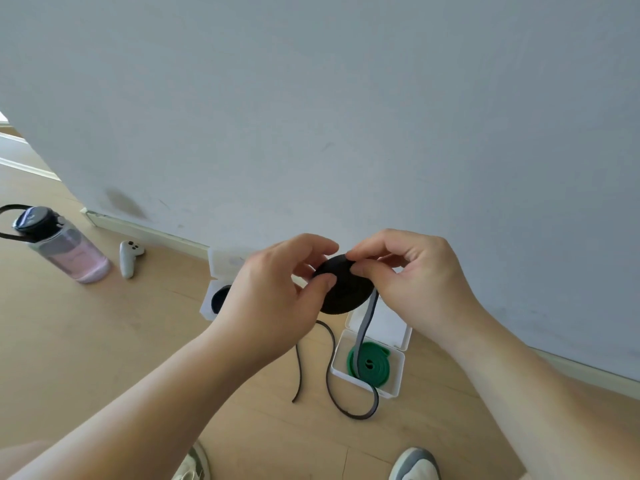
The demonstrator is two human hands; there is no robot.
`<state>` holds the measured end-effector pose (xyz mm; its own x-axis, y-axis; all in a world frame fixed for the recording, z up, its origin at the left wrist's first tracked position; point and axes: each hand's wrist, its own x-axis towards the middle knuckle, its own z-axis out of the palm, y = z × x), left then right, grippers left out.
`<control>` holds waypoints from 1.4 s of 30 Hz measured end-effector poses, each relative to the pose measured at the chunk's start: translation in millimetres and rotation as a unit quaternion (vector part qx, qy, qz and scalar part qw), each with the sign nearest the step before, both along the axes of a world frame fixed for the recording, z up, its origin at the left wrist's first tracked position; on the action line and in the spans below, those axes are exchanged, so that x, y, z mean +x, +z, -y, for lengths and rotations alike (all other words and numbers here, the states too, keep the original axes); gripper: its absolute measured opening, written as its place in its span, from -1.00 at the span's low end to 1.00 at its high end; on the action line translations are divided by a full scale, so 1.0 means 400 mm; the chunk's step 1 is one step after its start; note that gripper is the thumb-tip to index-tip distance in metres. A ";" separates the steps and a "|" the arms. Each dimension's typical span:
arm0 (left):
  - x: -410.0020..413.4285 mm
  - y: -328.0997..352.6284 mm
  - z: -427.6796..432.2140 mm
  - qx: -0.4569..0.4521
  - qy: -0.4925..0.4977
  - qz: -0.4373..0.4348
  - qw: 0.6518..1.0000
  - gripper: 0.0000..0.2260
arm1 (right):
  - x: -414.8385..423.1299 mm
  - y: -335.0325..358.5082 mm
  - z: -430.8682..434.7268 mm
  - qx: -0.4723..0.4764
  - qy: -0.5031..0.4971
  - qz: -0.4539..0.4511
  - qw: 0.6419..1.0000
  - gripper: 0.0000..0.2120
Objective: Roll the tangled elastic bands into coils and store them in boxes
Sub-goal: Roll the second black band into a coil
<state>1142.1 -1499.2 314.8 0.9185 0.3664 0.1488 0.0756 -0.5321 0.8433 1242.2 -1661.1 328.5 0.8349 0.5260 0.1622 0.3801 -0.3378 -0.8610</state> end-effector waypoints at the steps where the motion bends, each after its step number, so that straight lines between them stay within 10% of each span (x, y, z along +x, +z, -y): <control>1: 0.001 -0.002 0.002 -0.006 0.003 -0.001 1.000 -0.70 | -0.002 0.001 0.000 -0.003 -0.004 -0.014 1.000 -0.71; 13: 0.012 0.018 0.019 -0.246 0.040 0.061 0.967 -0.75 | 0.021 0.017 0.015 0.129 -0.046 -0.104 0.985 -0.80; 23: 0.004 -0.004 0.013 0.000 -0.017 0.011 1.000 -0.80 | -0.015 0.010 0.001 0.003 -0.003 0.036 0.999 -0.71; 28: 0.003 0.012 -0.002 -0.021 -0.032 -0.008 0.999 -0.69 | -0.014 -0.002 -0.003 -0.031 0.019 0.132 0.991 -0.72; 42: 0.006 0.025 -0.025 -0.272 0.061 0.095 0.956 -0.80 | 0.016 0.020 -0.008 0.174 -0.049 -0.155 0.971 -0.75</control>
